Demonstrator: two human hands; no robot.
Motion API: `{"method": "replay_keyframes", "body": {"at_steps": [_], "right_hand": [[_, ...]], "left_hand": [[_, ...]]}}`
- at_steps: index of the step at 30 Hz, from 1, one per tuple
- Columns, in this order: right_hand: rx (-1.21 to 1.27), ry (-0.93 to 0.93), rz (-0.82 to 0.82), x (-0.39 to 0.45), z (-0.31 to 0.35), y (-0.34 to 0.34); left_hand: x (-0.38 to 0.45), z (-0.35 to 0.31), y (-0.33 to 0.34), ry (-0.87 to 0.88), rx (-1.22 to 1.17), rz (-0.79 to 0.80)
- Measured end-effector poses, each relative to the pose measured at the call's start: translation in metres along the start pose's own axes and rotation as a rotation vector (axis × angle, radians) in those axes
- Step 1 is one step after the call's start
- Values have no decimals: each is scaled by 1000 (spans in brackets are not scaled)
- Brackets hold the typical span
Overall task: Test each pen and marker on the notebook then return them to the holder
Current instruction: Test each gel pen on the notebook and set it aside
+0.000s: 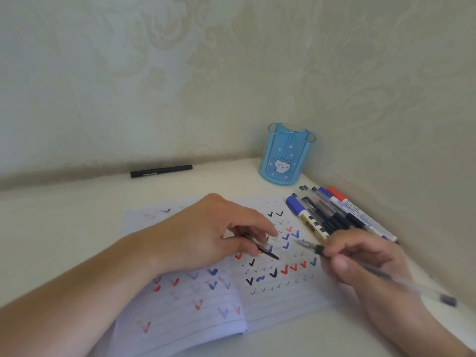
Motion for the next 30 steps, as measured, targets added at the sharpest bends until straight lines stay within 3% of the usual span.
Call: {"method": "replay_keyframes", "body": {"at_steps": [2,7,12,19,30], "right_hand": [[107,-54,93,-1,4,6],[197,-51,76,-1,5,9],[151,-79,-25,-3,7,-1],[55,-6,1,-2,8,10],[71,-57,-46,-5,10,13]], "left_hand": [[-2,-6,-5,6,-122,-51],[-4,-14,-6,-15,-320,-85],[-5,-15,-4,-38,-289,-73],[-7,-21,1,-10,-277,-52],[-7,-18,7,-59,-412,-47]]}}
Point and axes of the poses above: each hand's wrist, its own x-axis towards the middle knuckle, its own y-axis out of the palm, z = x × y, the point moved 7 cm from there along x, towards the middle knuckle, and after that the axes turned 10 degrees about -y, right-handed, at the moved point
